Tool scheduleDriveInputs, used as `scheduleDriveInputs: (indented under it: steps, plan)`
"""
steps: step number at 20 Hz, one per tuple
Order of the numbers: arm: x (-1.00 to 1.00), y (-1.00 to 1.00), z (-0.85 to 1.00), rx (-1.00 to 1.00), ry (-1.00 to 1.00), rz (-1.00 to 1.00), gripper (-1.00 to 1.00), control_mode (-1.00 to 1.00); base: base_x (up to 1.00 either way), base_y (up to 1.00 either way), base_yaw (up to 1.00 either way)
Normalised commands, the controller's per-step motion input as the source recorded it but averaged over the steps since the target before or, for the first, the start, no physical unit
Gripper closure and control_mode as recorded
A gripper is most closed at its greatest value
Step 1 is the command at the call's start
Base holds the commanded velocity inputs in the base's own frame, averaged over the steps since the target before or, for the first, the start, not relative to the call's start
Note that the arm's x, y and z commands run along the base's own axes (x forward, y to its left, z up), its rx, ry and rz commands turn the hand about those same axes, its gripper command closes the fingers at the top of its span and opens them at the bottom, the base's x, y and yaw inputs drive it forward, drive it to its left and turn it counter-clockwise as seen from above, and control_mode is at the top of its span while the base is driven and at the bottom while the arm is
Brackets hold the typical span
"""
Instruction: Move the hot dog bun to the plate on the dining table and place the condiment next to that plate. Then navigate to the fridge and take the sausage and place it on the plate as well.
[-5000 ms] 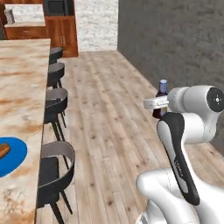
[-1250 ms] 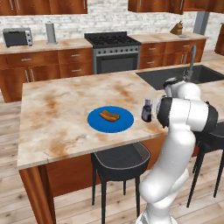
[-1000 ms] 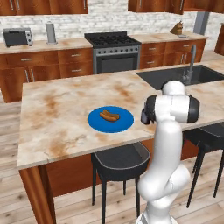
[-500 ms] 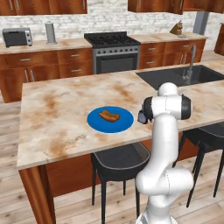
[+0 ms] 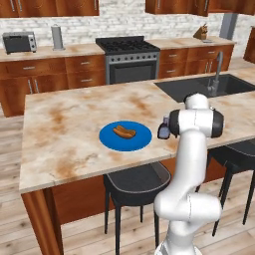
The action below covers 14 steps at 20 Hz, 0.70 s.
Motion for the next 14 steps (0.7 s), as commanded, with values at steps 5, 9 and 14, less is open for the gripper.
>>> scheduleDriveInputs:
  steps: [5, 9, 14]
  plan:
    - [-0.23, 0.0, 0.59, -0.07, -0.06, 0.0, -1.0, -1.0, 0.0, 0.0, 0.0]
    - [-0.18, 0.0, 0.99, -0.1, 0.0, 0.0, -1.0, -1.0, 0.0, 0.0, 0.0]
    - [-0.56, 0.0, 1.0, -0.15, -0.07, 0.05, -1.0, -1.0, 0.0, 0.0, 0.0]
